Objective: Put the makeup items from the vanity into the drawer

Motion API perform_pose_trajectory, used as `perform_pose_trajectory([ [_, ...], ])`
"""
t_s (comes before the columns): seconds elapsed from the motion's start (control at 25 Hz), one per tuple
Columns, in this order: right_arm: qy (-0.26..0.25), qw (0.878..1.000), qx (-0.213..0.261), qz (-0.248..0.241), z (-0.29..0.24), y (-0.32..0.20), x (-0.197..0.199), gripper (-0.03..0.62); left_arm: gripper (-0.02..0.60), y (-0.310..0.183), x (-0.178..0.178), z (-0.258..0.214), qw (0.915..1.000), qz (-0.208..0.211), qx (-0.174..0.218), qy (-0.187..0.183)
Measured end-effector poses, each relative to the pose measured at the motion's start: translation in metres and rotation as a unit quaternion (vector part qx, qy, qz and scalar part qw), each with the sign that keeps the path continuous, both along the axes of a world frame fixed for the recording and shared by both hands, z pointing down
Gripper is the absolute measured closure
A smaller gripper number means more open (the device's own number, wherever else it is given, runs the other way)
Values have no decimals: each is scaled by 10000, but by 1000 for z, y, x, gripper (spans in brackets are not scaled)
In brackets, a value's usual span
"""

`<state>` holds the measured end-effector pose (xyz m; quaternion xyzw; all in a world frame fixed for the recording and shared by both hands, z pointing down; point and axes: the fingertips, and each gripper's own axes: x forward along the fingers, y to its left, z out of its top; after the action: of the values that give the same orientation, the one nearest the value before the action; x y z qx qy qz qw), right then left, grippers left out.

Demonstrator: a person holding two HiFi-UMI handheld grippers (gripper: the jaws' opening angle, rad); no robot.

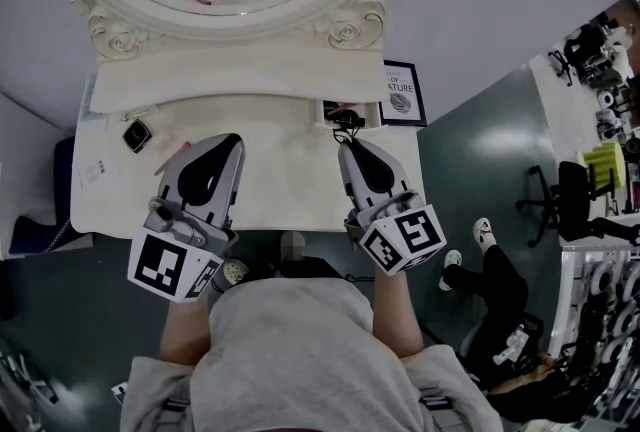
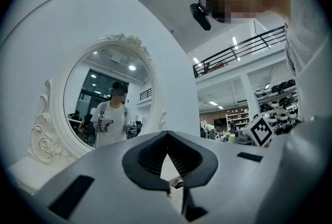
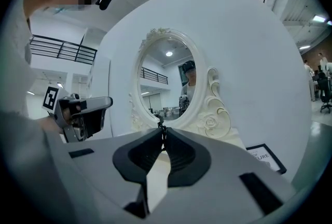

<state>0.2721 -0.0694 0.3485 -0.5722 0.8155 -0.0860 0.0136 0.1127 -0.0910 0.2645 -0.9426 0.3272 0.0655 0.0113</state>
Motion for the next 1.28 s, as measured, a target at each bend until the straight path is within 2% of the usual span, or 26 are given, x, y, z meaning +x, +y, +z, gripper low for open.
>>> perform_pose_trajectory([
  [0.4, 659, 9959, -505, -349, 36, -13, 28, 558, 568, -3, 16, 3, 9996, -231, -83, -106],
  [0.64, 1196, 9859, -851, -800, 60, -32, 41, 559, 568, -8, 15, 9, 9985, -496, -142, -176],
  [0.92, 1831, 9638, -1319, -1417, 90, -49, 44, 559, 568, -7, 6, 9, 9962, -827, -152, -216],
  [1.28, 2393, 9270, -1904, -2173, 128, -67, 50, 558, 568, -2, -4, 11, 9918, -1227, -177, -322],
])
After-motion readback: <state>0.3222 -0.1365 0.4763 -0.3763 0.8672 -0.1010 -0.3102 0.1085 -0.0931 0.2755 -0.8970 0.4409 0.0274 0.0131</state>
